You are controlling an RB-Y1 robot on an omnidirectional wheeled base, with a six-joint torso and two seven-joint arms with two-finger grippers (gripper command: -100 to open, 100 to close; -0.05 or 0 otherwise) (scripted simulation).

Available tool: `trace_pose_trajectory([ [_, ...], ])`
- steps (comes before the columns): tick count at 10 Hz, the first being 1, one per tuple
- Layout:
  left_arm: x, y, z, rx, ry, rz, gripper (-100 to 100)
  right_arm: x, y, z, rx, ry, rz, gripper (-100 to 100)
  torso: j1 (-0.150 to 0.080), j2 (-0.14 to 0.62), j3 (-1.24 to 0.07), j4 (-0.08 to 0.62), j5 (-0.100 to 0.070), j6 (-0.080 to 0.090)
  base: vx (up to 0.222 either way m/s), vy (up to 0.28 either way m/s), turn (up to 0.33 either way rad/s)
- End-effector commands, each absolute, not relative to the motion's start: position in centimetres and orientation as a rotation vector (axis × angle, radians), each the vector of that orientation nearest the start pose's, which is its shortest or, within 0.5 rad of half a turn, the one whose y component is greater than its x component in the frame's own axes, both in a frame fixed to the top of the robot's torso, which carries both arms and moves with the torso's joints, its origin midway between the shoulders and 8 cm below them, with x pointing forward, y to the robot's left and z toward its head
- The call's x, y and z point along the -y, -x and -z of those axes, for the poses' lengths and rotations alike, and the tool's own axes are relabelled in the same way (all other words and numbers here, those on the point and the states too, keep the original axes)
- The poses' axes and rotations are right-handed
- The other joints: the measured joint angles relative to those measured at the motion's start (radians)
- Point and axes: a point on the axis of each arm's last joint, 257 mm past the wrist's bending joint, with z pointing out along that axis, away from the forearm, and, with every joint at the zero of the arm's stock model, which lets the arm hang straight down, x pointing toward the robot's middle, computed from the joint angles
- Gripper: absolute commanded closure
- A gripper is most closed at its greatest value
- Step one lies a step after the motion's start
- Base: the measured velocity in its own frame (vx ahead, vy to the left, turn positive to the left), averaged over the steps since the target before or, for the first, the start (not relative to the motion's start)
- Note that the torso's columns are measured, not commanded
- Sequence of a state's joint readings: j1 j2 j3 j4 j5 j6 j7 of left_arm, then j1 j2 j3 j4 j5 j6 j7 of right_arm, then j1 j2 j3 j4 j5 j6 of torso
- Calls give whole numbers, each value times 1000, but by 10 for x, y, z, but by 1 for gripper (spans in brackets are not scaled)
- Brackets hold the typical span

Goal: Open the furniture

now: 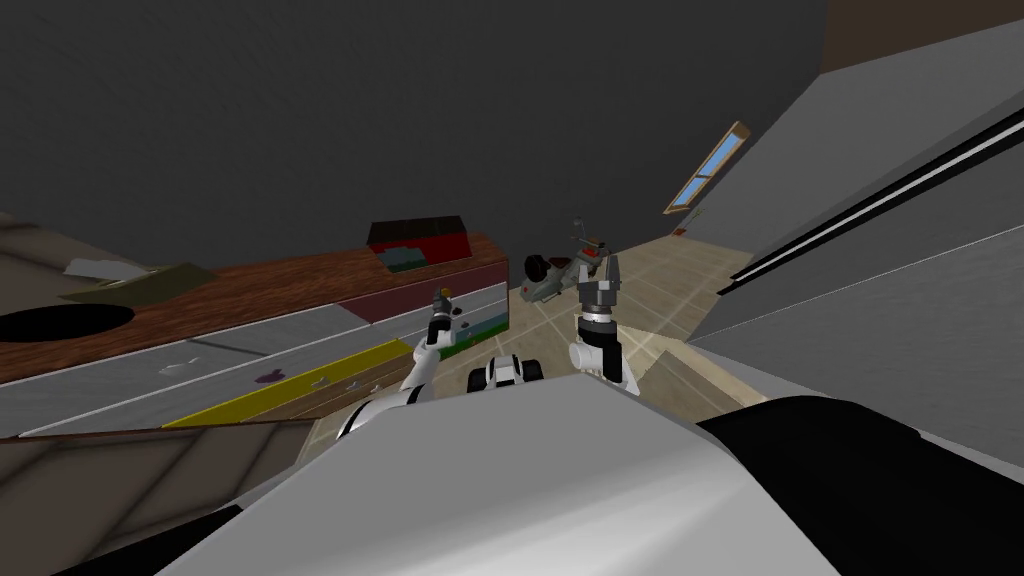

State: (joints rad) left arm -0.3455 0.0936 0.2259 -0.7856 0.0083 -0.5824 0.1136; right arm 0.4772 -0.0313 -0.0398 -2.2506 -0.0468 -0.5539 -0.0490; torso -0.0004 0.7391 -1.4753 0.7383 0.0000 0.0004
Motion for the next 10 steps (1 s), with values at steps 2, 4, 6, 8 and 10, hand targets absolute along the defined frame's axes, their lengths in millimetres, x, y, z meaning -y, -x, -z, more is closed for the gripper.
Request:
trace_pose_trajectory([
  [2,-315,-579,277,-962,1228,1233,100,292,-339,-30,-561,-640,-1356,0,1,-1,-1,0,0,-1,16,0,-79],
  [4,-328,-557,283,-936,1240,1214,100,292,-339,-30,-561,-640,-1356,0,0,-8,-5,-5,3,7,49,25,-207],
  [6,-335,-547,279,-908,1243,1211,100,292,-339,-30,-561,-640,-1356,0,0,-10,-6,-8,4,3,28,3,-76],
  [8,-340,-537,289,-914,1255,1193,100,292,-339,-30,-561,-640,-1356,0,1,-11,-6,-10,5,5,24,5,-69],
  [10,-352,-516,292,-892,1267,1173,100,292,-339,-30,-561,-640,-1356,0,1,-12,-7,-9,6,7,33,11,-137],
])
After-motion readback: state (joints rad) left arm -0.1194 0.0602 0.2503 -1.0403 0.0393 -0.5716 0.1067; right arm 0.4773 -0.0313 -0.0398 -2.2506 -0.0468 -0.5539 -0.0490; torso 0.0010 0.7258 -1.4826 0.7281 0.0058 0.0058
